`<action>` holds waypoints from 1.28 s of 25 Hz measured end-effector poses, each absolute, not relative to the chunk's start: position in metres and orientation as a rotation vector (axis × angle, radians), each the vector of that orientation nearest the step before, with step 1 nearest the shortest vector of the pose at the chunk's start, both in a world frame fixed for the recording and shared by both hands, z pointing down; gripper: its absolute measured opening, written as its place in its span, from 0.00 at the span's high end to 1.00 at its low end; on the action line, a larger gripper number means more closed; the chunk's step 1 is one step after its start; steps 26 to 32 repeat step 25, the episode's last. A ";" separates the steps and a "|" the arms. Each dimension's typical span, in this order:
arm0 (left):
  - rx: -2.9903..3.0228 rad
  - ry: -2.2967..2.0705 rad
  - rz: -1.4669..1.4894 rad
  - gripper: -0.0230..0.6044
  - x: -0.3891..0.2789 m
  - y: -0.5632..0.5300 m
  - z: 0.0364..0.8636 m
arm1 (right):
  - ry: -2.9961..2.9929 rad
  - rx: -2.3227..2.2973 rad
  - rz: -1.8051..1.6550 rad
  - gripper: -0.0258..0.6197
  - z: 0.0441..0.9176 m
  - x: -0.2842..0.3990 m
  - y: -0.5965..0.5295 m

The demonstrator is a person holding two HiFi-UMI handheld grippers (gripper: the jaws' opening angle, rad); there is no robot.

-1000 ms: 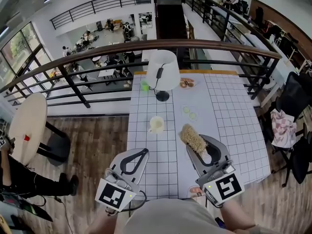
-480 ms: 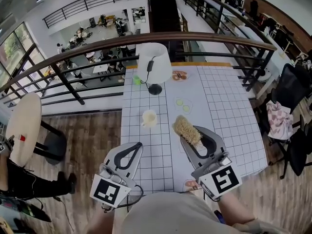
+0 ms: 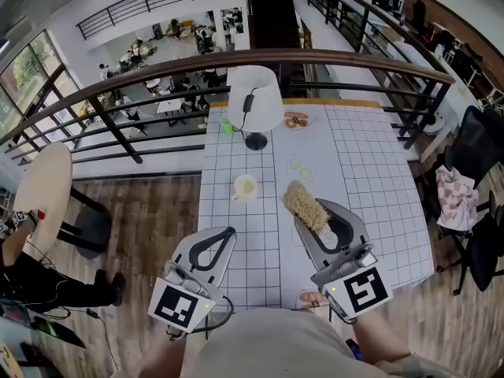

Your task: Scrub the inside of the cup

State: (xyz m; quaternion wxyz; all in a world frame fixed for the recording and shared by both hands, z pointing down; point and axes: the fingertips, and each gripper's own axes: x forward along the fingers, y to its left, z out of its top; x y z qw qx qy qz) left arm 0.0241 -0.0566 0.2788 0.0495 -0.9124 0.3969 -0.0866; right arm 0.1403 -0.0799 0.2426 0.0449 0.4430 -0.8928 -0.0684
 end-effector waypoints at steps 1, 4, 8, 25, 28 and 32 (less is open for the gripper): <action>-2.780 1.212 -0.262 0.94 0.024 -0.057 0.279 | -2.722 1.348 -0.216 0.74 0.244 0.140 -0.080; -2.781 1.220 -0.254 0.94 0.023 -0.058 0.279 | -2.710 1.333 -0.238 0.74 0.247 0.136 -0.079; -2.771 1.227 -0.257 0.94 0.020 -0.061 0.278 | -2.708 1.319 -0.244 0.74 0.248 0.133 -0.080; -2.772 1.273 -0.257 0.94 0.006 -0.069 0.281 | -2.693 1.316 -0.203 0.75 0.253 0.125 -0.087; -2.772 1.273 -0.257 0.94 0.006 -0.069 0.281 | -2.693 1.316 -0.203 0.75 0.253 0.125 -0.087; -2.772 1.273 -0.257 0.94 0.006 -0.069 0.281 | -2.693 1.316 -0.203 0.75 0.253 0.125 -0.087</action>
